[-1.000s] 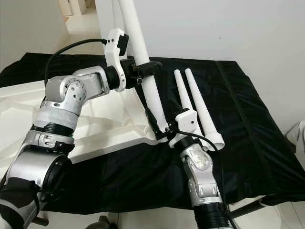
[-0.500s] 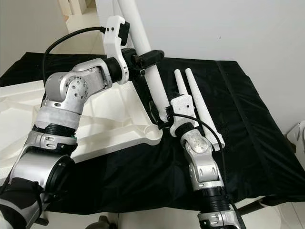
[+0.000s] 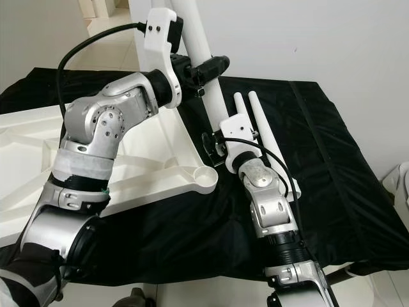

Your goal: Building children table

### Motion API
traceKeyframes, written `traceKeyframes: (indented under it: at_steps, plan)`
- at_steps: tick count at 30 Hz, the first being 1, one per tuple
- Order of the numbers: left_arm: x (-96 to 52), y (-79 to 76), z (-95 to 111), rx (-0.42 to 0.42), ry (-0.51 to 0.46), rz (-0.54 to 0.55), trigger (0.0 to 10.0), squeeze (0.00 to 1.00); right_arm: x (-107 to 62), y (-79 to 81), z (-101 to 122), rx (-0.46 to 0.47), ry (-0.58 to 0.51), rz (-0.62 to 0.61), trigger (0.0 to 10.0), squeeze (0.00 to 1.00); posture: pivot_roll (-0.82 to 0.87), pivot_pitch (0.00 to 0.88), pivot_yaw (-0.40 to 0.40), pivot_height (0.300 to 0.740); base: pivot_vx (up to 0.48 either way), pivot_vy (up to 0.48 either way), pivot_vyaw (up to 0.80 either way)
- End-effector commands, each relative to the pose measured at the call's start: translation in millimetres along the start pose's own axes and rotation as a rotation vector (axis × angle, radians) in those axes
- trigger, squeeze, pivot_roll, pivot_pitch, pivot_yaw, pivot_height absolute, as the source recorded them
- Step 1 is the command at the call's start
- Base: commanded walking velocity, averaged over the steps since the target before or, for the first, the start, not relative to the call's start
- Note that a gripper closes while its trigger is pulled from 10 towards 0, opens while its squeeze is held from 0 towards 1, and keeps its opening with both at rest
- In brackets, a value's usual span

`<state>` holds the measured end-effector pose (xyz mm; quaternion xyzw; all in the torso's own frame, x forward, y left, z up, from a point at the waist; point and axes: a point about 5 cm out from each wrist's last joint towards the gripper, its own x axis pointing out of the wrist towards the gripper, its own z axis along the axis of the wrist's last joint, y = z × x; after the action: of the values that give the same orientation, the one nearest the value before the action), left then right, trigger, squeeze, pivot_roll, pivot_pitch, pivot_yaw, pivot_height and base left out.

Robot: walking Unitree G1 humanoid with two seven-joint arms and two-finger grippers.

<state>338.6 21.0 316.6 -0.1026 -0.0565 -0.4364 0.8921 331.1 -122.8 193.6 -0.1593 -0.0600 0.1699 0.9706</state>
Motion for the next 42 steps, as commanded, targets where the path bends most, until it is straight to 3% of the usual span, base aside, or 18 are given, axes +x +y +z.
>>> traceKeyframes:
  at_steps: [1,4,15,16,20,22,24,25,37,38,39,42]
  plan:
    - [2.5,-8.9,1.2,0.010,-0.012,-0.035,10.0,0.00,3.3,4.6,7.6,-0.016,-0.011,0.017,10.0,0.00,0.06,0.000,-0.029,0.740,0.000,0.000,0.00]
    - [2.8,-12.1,-2.1,0.014,-0.007,-0.035,10.0,0.00,3.8,8.4,18.6,-0.014,-0.023,0.034,10.0,0.00,0.06,0.000,-0.032,0.740,0.000,0.000,0.00]
    - [2.7,-15.5,-4.7,0.020,-0.001,-0.037,10.0,0.00,2.8,7.2,26.4,-0.021,-0.025,0.029,10.0,0.00,0.06,0.000,-0.028,0.740,0.000,0.000,0.00]
    - [2.8,-15.8,-4.7,0.022,-0.001,-0.038,10.0,0.00,2.6,7.0,26.0,-0.018,-0.019,0.026,7.8,0.00,0.06,0.000,-0.027,0.740,0.000,0.000,0.00]
    - [2.8,-16.0,-4.6,0.023,-0.001,-0.039,10.0,0.00,2.4,6.8,25.5,-0.016,-0.014,0.023,7.6,0.00,0.06,0.000,-0.027,0.740,0.000,0.000,0.00]
    - [2.9,-16.2,-4.0,0.027,-0.003,-0.039,10.0,0.00,1.6,8.1,23.7,-0.004,-0.003,0.028,1.0,0.00,0.06,0.000,-0.027,0.740,0.000,0.000,0.00]
    - [2.9,-16.2,-4.0,0.027,-0.003,-0.039,10.0,0.00,1.6,8.1,23.7,-0.004,-0.003,0.028,1.0,0.00,0.06,0.000,-0.027,0.740,0.000,0.000,0.00]
    - [2.9,-16.3,-3.5,0.029,-0.004,-0.039,10.0,0.00,1.1,9.1,22.3,0.001,0.007,0.030,0.0,0.00,0.06,0.000,-0.027,0.740,0.000,0.000,0.00]
    - [2.3,-21.1,1.8,0.045,-0.021,-0.050,10.0,0.00,-0.2,9.7,15.0,0.020,0.078,0.013,0.0,0.00,0.07,0.000,-0.026,0.740,0.000,0.000,0.00]
    - [2.0,-22.8,2.9,0.049,-0.025,-0.056,10.0,0.00,0.5,8.6,14.3,0.021,0.083,0.000,2.0,0.00,0.07,0.000,-0.025,0.740,0.000,0.000,0.00]
    - [1.4,-24.5,4.0,0.054,-0.034,-0.063,10.0,0.00,1.2,7.4,14.0,0.019,0.084,-0.012,10.0,0.00,0.07,0.001,-0.025,0.740,0.000,0.000,0.00]
    - [0.2,-27.4,4.8,0.041,-0.048,-0.083,10.0,0.00,2.6,5.4,13.3,0.027,0.086,-0.035,10.0,0.00,0.08,0.003,-0.024,0.740,0.000,0.000,0.00]
